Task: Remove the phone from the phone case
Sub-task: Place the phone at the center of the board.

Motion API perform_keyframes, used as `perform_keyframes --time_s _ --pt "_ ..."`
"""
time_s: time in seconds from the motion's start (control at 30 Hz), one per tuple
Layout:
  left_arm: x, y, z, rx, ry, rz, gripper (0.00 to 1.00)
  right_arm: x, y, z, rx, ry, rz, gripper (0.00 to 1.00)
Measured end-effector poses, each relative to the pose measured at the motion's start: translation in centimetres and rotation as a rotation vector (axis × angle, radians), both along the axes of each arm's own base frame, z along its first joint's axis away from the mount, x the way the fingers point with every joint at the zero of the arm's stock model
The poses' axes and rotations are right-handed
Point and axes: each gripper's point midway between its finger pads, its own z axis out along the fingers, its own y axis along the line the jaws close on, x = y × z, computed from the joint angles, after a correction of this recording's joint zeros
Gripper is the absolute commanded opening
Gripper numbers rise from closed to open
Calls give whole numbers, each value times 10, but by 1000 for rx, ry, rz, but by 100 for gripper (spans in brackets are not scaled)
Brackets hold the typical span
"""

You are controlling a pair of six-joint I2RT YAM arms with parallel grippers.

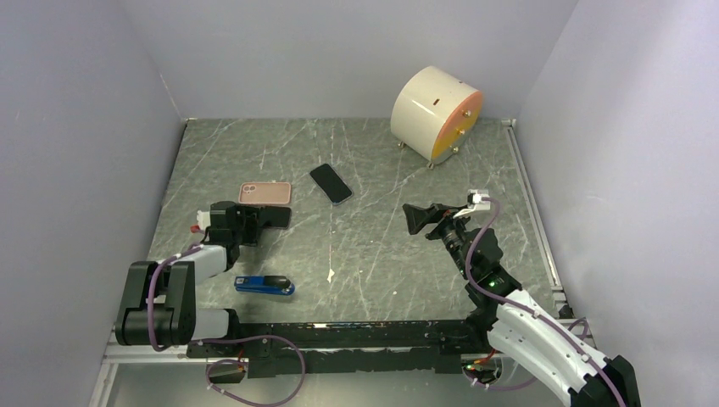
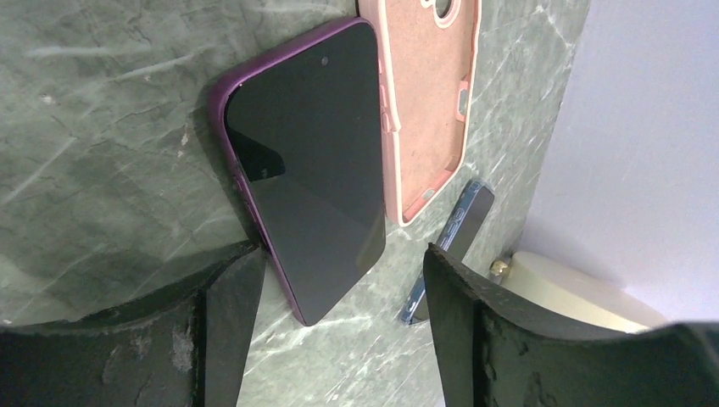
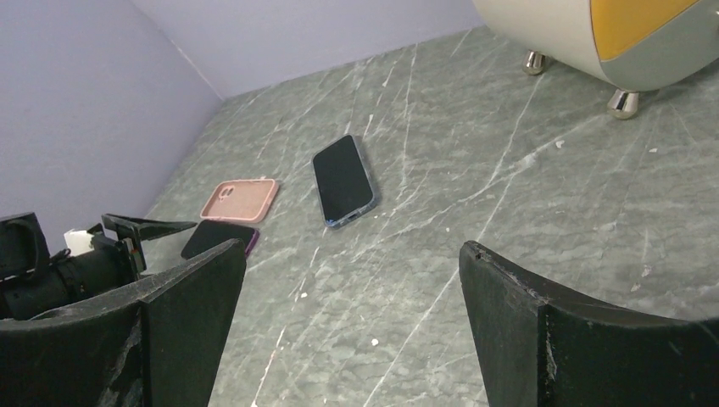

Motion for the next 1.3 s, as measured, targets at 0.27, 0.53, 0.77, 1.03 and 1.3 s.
perform_keyframes --time_s 0.27,0.53,0.77,1.03,1.3 --pt "0 -9 3 -40 -5 -12 79 1 0 -2 -4 7 1 99" --pt "-8 -43 6 -54 -11 -114 80 1 0 -2 -5 7 1 99" --pt "0 -61 0 -79 -16 -148 80 0 0 0 0 1 1 99" --pt "13 -66 2 -104 -43 -152 80 -1 -1 2 4 -7 -1 99" --pt "2 -65 4 -63 -20 -180 80 1 1 -4 -13 10 4 99"
